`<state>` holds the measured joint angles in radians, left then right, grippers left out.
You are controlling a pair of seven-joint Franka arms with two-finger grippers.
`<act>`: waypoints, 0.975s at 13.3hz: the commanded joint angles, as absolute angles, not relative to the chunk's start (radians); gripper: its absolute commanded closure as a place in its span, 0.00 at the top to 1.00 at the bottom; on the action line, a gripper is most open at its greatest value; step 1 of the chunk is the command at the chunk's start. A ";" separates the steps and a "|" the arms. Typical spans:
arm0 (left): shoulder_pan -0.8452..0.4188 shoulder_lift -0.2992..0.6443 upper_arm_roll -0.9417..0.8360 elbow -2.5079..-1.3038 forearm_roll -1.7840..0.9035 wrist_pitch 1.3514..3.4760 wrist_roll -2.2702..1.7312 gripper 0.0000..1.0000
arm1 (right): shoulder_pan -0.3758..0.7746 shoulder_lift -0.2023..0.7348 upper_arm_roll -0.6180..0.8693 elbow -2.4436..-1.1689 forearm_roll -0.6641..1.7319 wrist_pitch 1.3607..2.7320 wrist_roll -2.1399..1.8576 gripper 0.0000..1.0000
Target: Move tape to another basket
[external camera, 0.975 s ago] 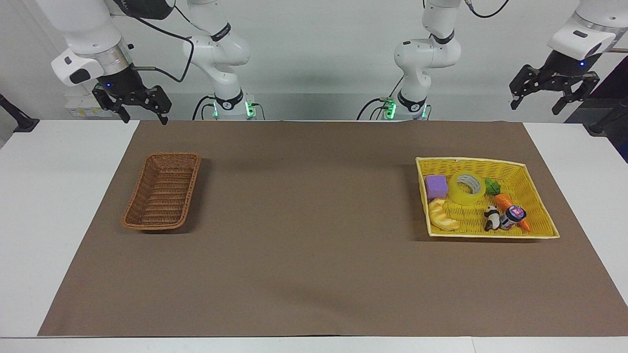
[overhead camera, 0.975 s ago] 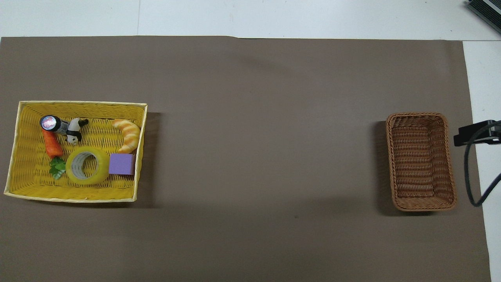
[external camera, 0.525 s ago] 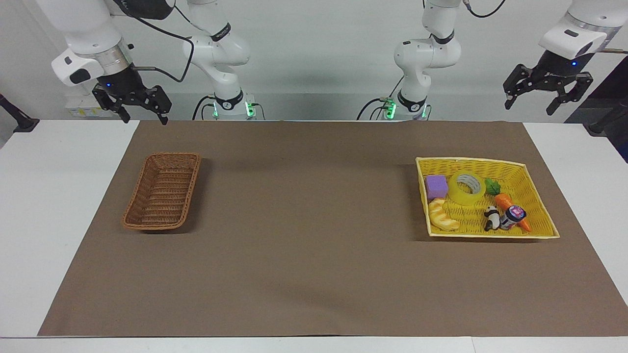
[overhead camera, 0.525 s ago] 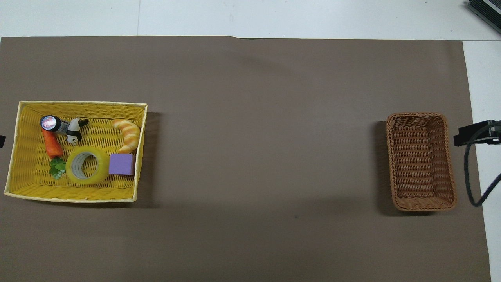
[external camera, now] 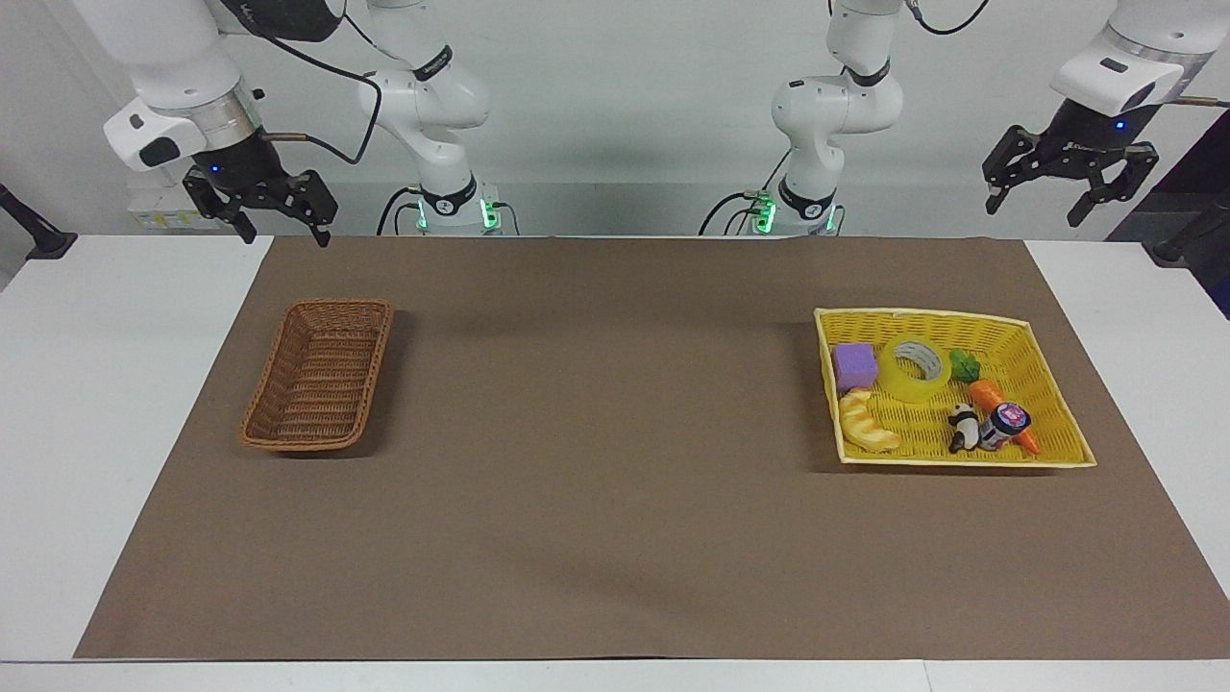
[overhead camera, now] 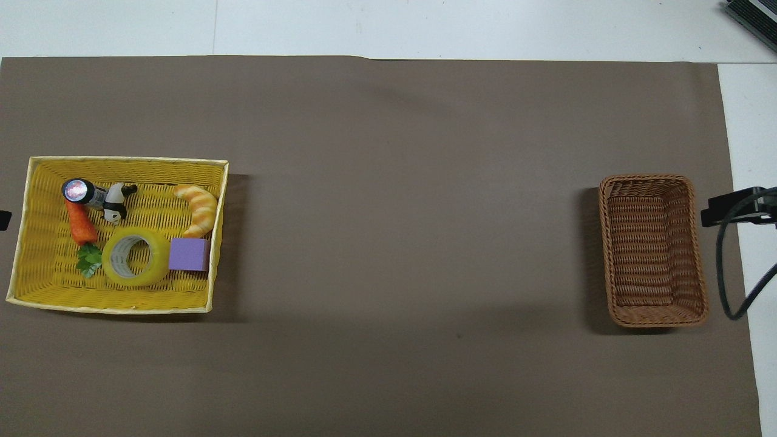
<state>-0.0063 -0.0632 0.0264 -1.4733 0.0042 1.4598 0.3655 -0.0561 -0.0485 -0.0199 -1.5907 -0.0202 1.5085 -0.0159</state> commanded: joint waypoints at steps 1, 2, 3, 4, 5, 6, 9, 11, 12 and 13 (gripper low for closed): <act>-0.012 -0.094 0.034 -1.525 0.002 1.502 0.426 1.00 | -0.061 -0.075 -0.012 -1.623 -0.037 1.525 -0.012 1.00; -0.012 -0.092 0.034 -1.528 0.002 1.506 0.437 1.00 | -0.061 -0.072 -0.012 -1.614 -0.037 1.516 -0.012 1.00; -0.012 -0.091 0.034 -1.537 0.002 1.517 0.454 1.00 | -0.061 -0.068 -0.012 -1.599 -0.038 1.497 -0.012 1.00; -0.008 -0.092 0.034 -1.551 0.002 1.538 0.475 1.00 | -0.061 -0.064 -0.012 -1.585 -0.038 1.482 -0.012 1.00; -0.002 -0.094 0.035 -1.558 0.002 1.554 0.512 1.00 | -0.060 -0.064 -0.011 -1.575 -0.040 1.468 -0.012 1.00; -0.002 -0.091 0.037 -1.565 0.002 1.558 0.553 1.00 | -0.058 -0.066 -0.012 -1.563 -0.040 1.460 -0.012 1.00; 0.005 -0.092 0.040 -1.620 0.000 1.609 0.685 1.00 | -0.058 -0.071 -0.009 -1.563 -0.034 1.448 -0.012 1.00; 0.005 -0.091 0.041 -1.656 0.000 1.637 0.719 1.00 | -0.055 -0.069 -0.008 -1.563 -0.032 1.448 -0.012 1.00; 0.005 -0.091 0.041 -1.686 0.000 1.664 0.739 1.00 | -0.055 -0.071 -0.008 -1.563 -0.029 1.448 -0.012 1.00; 0.006 -0.091 0.044 -1.716 0.000 1.684 0.780 1.00 | -0.055 -0.074 -0.008 -1.566 -0.025 1.448 -0.012 1.00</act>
<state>-0.0036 -0.0634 0.0433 -1.6337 0.0042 1.6246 0.7152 -0.0540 -0.0628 -0.0132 -1.5661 -0.0202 1.4631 -0.0159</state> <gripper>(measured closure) 0.000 0.000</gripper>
